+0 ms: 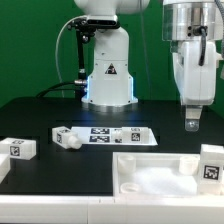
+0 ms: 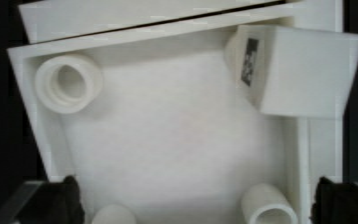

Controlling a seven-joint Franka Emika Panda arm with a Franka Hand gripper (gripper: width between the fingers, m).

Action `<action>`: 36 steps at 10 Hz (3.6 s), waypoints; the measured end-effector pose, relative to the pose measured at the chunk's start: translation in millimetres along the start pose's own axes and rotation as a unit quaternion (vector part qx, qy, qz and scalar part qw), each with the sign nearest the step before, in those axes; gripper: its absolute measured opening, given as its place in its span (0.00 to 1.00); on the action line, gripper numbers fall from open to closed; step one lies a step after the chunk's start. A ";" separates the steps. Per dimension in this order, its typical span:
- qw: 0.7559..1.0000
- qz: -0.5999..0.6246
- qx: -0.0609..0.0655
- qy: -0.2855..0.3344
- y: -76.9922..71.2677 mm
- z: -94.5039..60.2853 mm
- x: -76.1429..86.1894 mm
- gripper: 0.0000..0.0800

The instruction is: Assemble square table

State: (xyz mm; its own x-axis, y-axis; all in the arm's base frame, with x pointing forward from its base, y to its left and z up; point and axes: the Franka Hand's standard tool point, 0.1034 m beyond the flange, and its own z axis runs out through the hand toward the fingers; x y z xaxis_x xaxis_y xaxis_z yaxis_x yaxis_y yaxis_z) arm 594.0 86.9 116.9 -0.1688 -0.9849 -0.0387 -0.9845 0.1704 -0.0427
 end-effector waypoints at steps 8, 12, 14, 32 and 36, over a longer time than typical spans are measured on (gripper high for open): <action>0.999 0.024 -0.024 -0.013 72.1 19.2 34.2 0.81; 1.000 0.005 -0.023 -0.019 74.2 23.2 38.6 0.81; 0.999 -0.011 -0.034 -0.035 99.5 34.7 67.3 0.81; 0.992 -0.002 -0.123 0.004 231.0 98.1 98.1 0.81; 0.992 -0.003 -0.123 0.005 231.6 98.8 98.9 0.34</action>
Offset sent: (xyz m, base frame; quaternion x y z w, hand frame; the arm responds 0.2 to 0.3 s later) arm -0.0569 -0.0260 -0.0072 0.0028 -0.0419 0.0479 0.9980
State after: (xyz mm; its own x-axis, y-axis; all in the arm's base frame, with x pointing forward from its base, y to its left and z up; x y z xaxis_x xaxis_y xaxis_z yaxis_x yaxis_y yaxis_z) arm 354.1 32.0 4.6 -0.1615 -0.9864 -0.0299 -0.9673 0.1522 0.2027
